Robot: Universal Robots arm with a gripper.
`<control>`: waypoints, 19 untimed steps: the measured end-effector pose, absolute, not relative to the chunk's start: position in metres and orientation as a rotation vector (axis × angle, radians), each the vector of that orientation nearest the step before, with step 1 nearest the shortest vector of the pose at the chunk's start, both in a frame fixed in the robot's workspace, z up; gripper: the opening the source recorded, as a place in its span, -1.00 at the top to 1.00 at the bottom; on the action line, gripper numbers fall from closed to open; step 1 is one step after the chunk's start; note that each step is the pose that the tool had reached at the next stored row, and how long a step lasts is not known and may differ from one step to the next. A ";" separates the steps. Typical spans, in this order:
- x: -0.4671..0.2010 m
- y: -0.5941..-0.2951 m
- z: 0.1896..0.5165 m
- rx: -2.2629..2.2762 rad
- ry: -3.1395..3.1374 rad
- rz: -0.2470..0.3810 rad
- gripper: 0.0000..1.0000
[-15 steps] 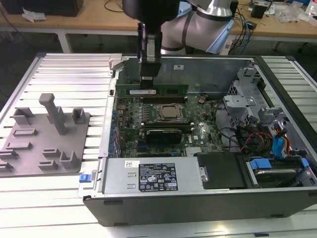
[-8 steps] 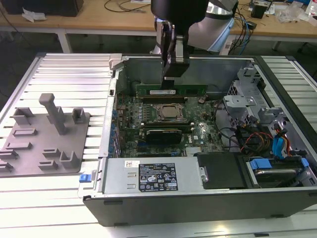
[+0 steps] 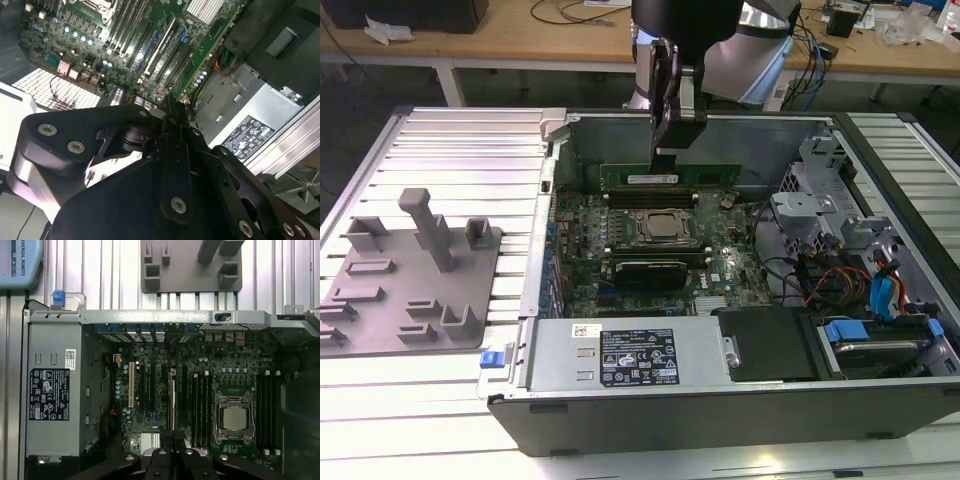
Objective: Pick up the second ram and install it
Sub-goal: 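Pick up the second ram and move it above second insertion slot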
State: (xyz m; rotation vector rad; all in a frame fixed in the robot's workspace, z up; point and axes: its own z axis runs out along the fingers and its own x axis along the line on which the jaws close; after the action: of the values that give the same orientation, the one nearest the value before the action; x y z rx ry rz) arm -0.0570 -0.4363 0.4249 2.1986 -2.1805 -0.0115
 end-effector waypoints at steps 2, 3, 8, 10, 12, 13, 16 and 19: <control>-0.057 -0.431 0.424 2.199 -2.181 -0.012 0.81; -0.057 -0.429 0.424 2.199 -2.181 -0.012 0.81; -0.056 -0.416 0.420 2.199 -2.181 -0.012 0.81; -0.056 -0.410 0.417 2.199 -2.181 -0.012 0.81; -0.056 -0.408 0.414 2.199 -2.181 -0.012 0.81; -0.056 -0.407 0.412 2.199 -2.181 -0.011 0.81; -0.056 -0.401 0.400 2.199 -2.180 -0.011 0.81; -0.056 -0.395 0.390 2.199 -2.180 -0.011 0.81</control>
State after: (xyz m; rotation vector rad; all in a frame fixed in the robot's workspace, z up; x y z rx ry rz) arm -0.0558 -0.3952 0.3903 2.1985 -2.1804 -0.0114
